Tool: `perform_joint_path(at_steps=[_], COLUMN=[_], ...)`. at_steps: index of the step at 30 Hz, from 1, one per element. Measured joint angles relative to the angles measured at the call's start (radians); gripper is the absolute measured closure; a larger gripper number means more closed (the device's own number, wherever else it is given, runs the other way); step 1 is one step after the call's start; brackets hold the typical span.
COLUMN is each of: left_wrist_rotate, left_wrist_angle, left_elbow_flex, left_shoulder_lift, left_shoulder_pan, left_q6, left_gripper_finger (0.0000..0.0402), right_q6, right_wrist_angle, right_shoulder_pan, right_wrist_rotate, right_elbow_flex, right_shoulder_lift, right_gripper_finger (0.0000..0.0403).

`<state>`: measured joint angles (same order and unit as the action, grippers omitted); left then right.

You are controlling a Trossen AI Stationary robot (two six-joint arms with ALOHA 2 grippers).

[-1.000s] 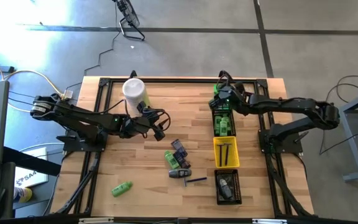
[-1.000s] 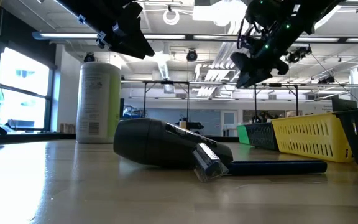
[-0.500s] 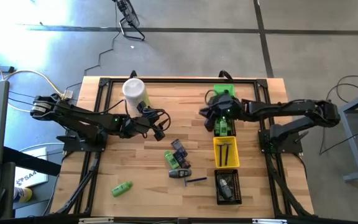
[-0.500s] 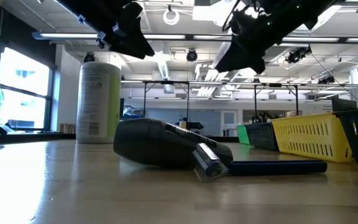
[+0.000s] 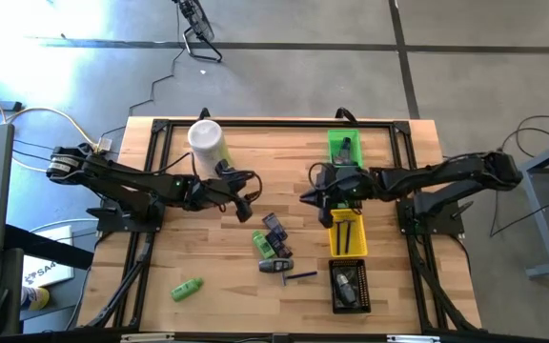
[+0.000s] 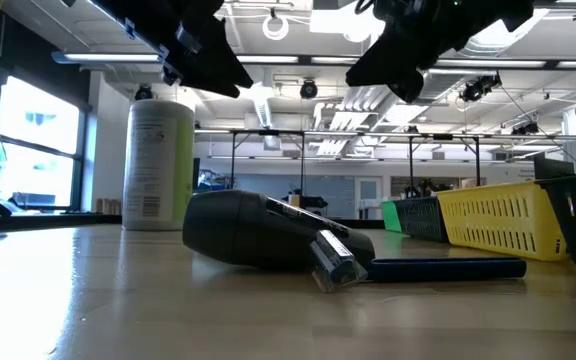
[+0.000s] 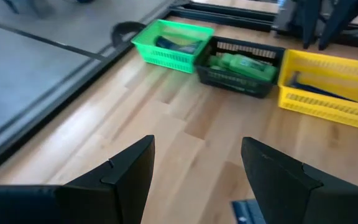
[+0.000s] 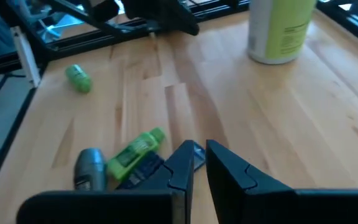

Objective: Pick & Place Travel size toiletries
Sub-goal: Put the blue razor into the yellow basket

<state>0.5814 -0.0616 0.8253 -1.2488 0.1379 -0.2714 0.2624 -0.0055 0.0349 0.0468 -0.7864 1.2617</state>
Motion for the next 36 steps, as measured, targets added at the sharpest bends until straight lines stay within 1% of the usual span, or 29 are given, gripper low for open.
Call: perform_joint_path(at_steps=[4,13,15,19,22,26,31,36], left_wrist_rotate=[-0.043,-0.044,-0.044,-0.044,-0.044,-0.044,-0.044,-0.044], left_wrist_angle=[0.006,0.01,0.007,0.007,0.004,0.005,0.007,0.006], left_elbow_flex=[0.0,0.001,0.001,0.001,0.001,0.001,0.001,0.001], left_shoulder_lift=[-0.014,-0.031,-0.033,-0.035,-0.035,-0.035,-0.035,-0.035], left_shoulder_pan=[0.001,0.007,0.007,0.007,0.007,0.007,0.007,0.007], left_q6=[-0.026,-0.022,-0.022,-0.022,-0.022,-0.022,-0.023,-0.023], left_gripper_finger=[0.0167,0.0167,0.0167,0.0167,0.0167,0.0167,0.0167,0.0167], right_q6=[0.005,0.006,0.008,0.055,0.095,0.101,0.098,0.109], right_wrist_angle=[0.015,0.071,0.113,0.141,0.151,0.144,0.04,-0.089], right_shoulder_pan=[0.05,0.181,0.209,0.265,0.31,0.377,0.445,0.476], right_wrist_rotate=[0.003,0.005,0.007,0.012,0.05,0.09,0.162,0.162], right_elbow_flex=[0.0,0.0,0.0,0.0,-0.011,-0.05,-0.143,-0.269], right_shoulder_lift=[0.009,0.06,0.078,0.092,0.105,0.117,0.169,0.283], right_gripper_finger=[0.0369,0.0369,0.037,0.0392,0.0398,0.04,0.0401,0.0401])
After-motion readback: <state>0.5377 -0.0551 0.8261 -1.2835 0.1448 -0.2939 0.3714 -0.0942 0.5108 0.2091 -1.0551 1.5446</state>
